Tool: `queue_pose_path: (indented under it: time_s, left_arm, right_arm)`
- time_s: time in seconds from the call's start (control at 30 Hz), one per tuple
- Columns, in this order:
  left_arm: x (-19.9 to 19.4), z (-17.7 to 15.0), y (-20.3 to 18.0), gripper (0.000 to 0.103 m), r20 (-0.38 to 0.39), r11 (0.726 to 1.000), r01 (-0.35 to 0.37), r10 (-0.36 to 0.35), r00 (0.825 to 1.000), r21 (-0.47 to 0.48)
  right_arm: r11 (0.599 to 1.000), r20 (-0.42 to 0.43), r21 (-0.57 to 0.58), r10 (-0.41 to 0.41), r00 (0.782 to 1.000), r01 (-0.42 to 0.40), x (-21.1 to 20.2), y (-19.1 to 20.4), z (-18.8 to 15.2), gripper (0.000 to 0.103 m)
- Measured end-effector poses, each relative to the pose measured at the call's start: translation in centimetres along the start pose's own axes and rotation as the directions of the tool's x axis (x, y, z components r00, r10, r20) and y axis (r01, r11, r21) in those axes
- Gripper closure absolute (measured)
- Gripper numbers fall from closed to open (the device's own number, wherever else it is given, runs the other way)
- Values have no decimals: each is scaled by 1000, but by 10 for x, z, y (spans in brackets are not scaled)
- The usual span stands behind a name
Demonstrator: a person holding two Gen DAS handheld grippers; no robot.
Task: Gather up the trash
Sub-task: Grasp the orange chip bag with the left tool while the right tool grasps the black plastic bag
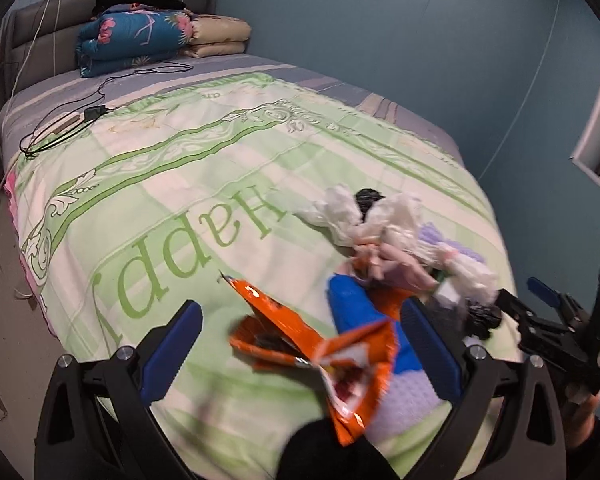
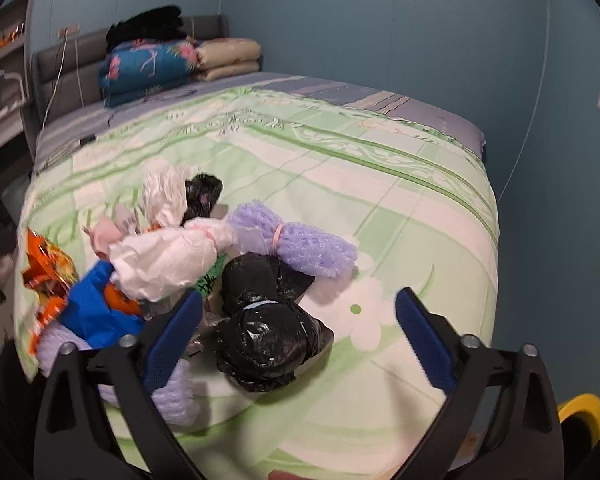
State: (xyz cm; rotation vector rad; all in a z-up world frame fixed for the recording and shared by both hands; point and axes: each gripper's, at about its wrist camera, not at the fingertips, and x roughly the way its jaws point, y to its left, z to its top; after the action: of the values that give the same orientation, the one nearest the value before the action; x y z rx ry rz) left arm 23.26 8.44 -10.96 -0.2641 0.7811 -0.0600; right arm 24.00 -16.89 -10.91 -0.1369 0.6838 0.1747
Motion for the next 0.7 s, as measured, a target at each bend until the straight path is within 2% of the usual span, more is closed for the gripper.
queue_pose_path:
  time_s: [0.17,0.3,0.53,0.7]
  left_arm:
    - [21,4,2,9,-27,999,37,-37,999,-10]
    - [36,1,-7,17,-46,999,35,-34,998,28]
    - [54,-9,-14,23,-90,998,47,-43,995,48]
    - [65,-15,-18,31,-129,997,58,-51,990,50]
  right_arm:
    - [1000,-34,2,6,999,-6,13,0,-3,22]
    - [999,-68,31,11,998,-8,25,-3,-4,23]
    - [999,-124,44,10,992,-5,41,-3,-5,26]
    - [1000,-161,-11,0,987,-2,49,12,-4,39]
